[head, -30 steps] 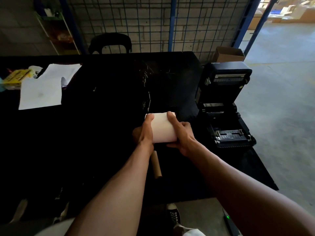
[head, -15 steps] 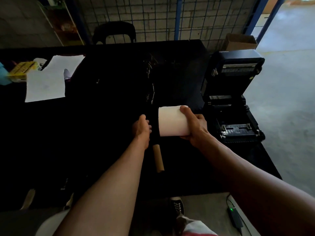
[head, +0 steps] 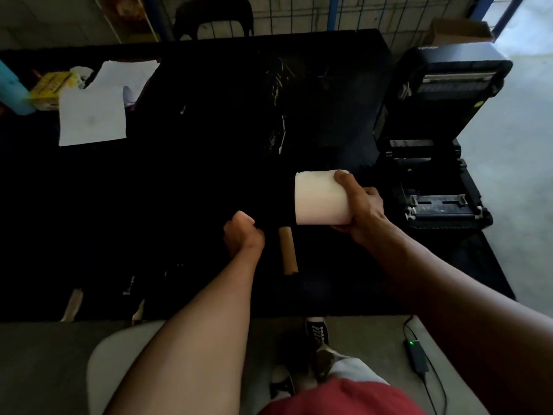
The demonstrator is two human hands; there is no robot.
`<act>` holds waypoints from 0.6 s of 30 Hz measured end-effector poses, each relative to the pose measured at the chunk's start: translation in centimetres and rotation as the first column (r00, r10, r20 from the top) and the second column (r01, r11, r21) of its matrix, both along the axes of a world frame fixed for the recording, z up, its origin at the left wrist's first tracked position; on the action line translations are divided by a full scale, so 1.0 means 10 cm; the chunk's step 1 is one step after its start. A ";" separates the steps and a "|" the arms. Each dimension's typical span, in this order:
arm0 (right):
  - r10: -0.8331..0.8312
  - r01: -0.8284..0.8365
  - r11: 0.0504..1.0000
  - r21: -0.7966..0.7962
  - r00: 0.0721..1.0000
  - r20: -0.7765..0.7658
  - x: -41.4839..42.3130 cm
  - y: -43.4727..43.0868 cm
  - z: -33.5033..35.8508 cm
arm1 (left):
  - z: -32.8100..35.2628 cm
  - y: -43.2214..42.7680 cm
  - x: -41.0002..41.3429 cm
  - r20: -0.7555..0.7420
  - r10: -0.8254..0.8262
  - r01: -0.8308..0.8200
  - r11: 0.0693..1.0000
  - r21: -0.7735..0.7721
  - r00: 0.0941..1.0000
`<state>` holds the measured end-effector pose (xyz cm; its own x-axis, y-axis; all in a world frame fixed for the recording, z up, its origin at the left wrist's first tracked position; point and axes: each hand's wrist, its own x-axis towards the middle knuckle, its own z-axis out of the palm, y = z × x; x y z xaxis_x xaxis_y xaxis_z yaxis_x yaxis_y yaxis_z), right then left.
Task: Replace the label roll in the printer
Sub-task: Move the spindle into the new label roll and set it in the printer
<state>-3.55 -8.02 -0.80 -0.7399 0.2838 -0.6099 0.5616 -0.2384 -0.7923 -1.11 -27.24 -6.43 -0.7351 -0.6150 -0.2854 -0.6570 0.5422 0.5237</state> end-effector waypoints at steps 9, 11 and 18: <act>0.009 -0.009 1.000 0.004 1.000 0.001 0.27 -0.07 -0.06 | -0.19 -0.14 0.36 -0.010 0.013 -0.013 1.000 -0.023 1.000; 0.013 -0.013 1.000 0.010 1.000 0.009 0.33 -0.08 -0.08 | -0.21 -0.12 0.41 -0.016 -0.003 0.003 1.000 -0.020 1.000; 0.023 -0.024 1.000 0.013 0.999 0.026 0.46 -0.13 -0.14 | -0.23 -0.08 0.51 0.030 -0.087 0.088 0.995 -0.041 0.996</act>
